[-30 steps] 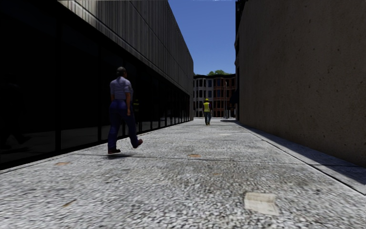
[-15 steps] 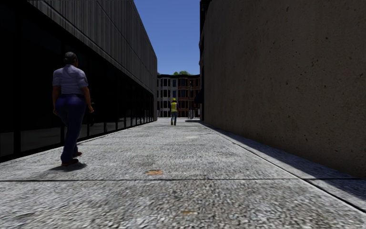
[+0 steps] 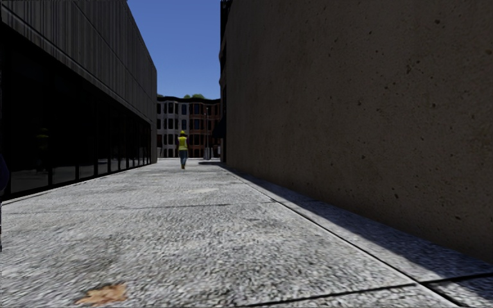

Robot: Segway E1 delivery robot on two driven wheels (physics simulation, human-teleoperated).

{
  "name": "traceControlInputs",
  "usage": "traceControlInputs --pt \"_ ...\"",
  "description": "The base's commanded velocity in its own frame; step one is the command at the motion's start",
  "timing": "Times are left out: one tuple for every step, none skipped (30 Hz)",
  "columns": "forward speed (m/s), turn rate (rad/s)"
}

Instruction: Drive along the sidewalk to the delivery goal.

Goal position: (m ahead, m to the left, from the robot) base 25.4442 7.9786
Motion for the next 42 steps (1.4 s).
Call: traceControlInputs --pt "2.00 -0.48" --pt "2.00 -0.30" --pt "2.00 0.00" --pt "2.00 0.00" --pt "2.00 0.00" --pt "2.00 0.00" --pt "2.00 0.00" --pt "2.00 0.00" --pt "2.00 0.00" --pt "2.00 0.00" --pt "2.00 0.00" --pt "2.00 0.00" --pt "2.00 0.00" --pt "2.00 0.00" --pt "2.00 0.00" --pt "2.00 0.04" --pt "2.00 0.21" --pt "2.00 0.28" --pt "2.00 0.28" --pt "2.00 0.31" --pt "2.00 0.34" --pt "2.00 0.38" --pt "2.00 0.38" --pt "2.00 0.41" --pt "2.00 0.43" --pt "2.00 0.43" --pt "2.00 0.43" --pt "2.00 0.43" --pt "2.00 0.43" --pt "2.00 0.43" --pt "2.00 0.43" --pt "2.00 0.43" --pt "2.00 0.43" --pt "2.00 0.43" --pt "2.00 0.43" --pt "2.00 0.43" --pt "2.00 0.43" --pt "2.00 0.43" --pt "2.00 0.43" --pt "2.00 0.43" --pt "2.00 0.43" --pt "2.00 0.40"
